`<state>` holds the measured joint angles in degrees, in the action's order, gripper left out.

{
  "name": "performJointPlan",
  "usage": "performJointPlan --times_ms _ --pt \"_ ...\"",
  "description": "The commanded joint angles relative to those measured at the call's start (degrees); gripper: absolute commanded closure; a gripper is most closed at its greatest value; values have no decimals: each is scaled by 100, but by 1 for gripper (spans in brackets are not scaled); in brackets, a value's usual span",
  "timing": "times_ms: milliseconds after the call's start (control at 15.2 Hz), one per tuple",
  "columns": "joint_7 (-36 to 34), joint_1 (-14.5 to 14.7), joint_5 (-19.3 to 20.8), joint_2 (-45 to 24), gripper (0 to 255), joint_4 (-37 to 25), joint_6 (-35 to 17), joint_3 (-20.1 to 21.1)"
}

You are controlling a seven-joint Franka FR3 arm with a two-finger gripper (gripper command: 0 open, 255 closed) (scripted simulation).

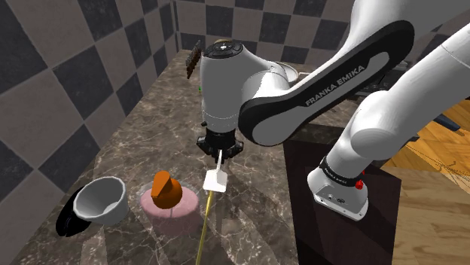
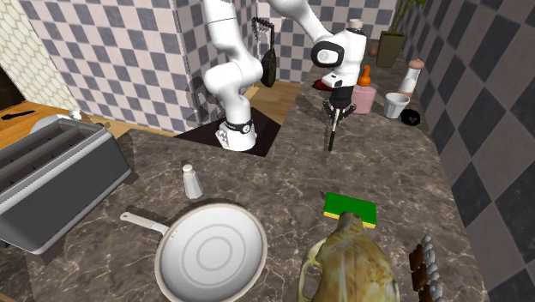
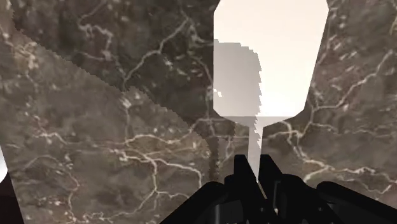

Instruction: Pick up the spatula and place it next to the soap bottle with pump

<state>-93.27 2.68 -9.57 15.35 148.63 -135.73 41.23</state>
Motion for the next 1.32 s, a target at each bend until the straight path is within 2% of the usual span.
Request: performJointPlan --times_ms 0,528,594,924,1188,1254 --pt "-132 -72 135 -219 255 72 -269 106" --pt "-134 -67 137 -220 255 72 -269 100" --pt "-139 -74 148 -230 0 56 -262 102" --pt "-134 -67 137 -220 0 72 -269 100" --pt "158 146 -214 441 0 -244 636 -173" --pt "157 148 -213 440 0 -244 636 -176"
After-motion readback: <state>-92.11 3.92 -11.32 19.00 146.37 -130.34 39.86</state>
